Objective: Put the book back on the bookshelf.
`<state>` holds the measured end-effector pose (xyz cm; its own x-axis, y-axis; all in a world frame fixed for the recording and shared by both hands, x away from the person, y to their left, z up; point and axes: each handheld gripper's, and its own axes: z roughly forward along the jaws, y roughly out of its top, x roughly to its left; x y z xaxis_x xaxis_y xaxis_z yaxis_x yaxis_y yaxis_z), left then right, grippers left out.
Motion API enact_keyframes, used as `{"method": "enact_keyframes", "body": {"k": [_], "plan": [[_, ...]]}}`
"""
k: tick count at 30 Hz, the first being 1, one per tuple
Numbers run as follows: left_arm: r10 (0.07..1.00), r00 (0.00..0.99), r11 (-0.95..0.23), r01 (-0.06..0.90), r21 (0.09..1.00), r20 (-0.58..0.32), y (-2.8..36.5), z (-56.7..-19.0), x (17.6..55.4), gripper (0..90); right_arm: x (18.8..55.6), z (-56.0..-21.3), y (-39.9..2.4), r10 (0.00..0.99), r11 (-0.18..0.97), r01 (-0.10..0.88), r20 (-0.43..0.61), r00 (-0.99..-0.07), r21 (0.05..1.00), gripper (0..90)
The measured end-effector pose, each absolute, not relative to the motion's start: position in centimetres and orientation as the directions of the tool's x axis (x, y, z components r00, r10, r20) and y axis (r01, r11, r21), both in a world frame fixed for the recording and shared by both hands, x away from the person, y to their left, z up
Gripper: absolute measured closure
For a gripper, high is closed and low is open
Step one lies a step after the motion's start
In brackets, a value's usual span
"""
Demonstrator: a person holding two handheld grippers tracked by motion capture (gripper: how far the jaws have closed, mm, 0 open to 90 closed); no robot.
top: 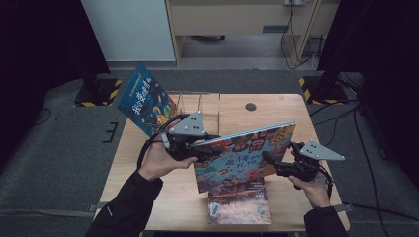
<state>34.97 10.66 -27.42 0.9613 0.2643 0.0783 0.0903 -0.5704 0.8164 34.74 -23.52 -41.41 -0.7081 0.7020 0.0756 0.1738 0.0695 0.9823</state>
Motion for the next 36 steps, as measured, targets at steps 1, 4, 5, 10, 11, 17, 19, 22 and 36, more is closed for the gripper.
{"method": "enact_keyframes", "body": {"k": [1, 4, 5, 10, 11, 17, 19, 22, 36], "plan": [[0.262, 0.962, -0.582, 0.093, 0.808, 0.078, 10.5, -27.2, 35.0, 63.7, 34.7, -41.4, -23.5, 0.702, 0.071, 0.173, 0.074, -0.708, 0.982, 21.6], [0.259, 0.962, -0.627, 0.096, 0.773, 0.090, 9.8, -26.4, 35.2, 63.6, 34.7, -41.4, -23.5, 0.702, 0.076, 0.175, 0.072, -0.708, 0.982, 21.5], [0.260, 0.961, -0.644, 0.099, 0.759, 0.095, 9.6, -26.1, 35.3, 63.4, 34.7, -41.4, -23.5, 0.703, 0.077, 0.174, 0.070, -0.708, 0.982, 21.5], [0.245, 0.964, -0.681, 0.096, 0.726, 0.103, 8.4, -25.1, 35.5, 63.0, 34.7, -41.3, -23.5, 0.702, 0.084, 0.176, 0.068, -0.708, 0.981, 21.7], [0.246, 0.964, -0.685, 0.100, 0.721, 0.101, 8.2, -25.0, 35.6, 63.0, 34.7, -41.3, -23.5, 0.702, 0.084, 0.177, 0.068, -0.709, 0.981, 21.7], [0.247, 0.964, -0.734, 0.118, 0.669, 0.100, 6.6, -24.8, 36.4, 62.4, 34.7, -41.3, -23.5, 0.702, 0.086, 0.177, 0.067, -0.709, 0.980, 21.7], [0.242, 0.966, -0.749, 0.125, 0.651, 0.093, 6.1, -24.9, 36.7, 62.4, 34.7, -41.3, -23.5, 0.702, 0.087, 0.176, 0.065, -0.709, 0.980, 21.7], [0.227, 0.970, -0.775, 0.125, 0.619, 0.089, 5.5, -25.1, 37.0, 62.4, 34.7, -41.3, -23.5, 0.701, 0.091, 0.178, 0.064, -0.710, 0.980, 21.7], [0.214, 0.973, -0.869, 0.149, 0.471, 0.087, 3.8, -26.3, 37.8, 62.3, 34.7, -41.2, -23.4, 0.703, 0.097, 0.178, 0.059, -0.709, 0.979, 21.3]]}}
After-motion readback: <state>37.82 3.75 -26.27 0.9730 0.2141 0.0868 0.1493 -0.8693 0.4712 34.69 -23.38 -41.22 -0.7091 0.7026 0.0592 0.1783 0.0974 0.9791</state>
